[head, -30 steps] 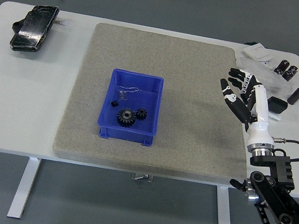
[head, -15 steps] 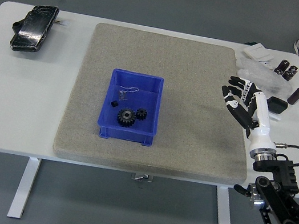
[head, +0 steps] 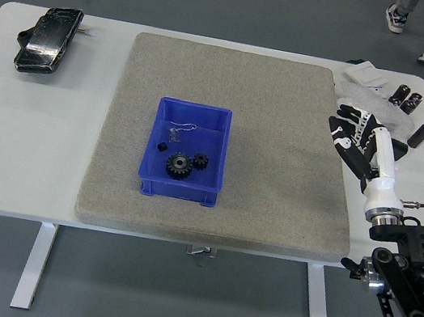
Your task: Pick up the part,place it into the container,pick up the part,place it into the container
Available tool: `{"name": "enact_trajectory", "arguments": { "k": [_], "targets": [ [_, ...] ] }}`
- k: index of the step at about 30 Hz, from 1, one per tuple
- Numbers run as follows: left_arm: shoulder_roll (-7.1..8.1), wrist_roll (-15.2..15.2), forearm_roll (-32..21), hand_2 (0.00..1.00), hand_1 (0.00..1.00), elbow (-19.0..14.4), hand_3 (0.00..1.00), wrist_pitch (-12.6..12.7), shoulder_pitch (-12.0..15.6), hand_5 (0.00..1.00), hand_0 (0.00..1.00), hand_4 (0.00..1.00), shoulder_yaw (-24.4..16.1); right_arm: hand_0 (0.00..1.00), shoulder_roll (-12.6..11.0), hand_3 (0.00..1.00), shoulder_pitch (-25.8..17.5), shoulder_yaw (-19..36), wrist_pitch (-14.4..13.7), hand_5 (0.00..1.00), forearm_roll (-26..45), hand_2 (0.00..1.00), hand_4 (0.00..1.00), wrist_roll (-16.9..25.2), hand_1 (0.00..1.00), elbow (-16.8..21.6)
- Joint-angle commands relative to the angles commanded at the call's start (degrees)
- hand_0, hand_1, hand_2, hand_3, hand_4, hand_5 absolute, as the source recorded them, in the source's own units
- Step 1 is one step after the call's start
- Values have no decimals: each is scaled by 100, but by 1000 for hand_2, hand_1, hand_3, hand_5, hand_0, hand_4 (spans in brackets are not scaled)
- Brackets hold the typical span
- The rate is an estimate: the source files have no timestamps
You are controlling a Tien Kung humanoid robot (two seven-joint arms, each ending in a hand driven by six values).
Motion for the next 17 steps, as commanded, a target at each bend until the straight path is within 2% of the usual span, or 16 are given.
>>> {"name": "enact_trajectory", "arguments": {
  "k": [17],
  "targets": [
    [-14, 2, 18, 574, 577, 0, 612, 6, -26, 232, 654, 710, -31, 771, 18, 703, 29, 131, 6, 497, -147, 724, 838, -66, 703, -50]
  ]
}}
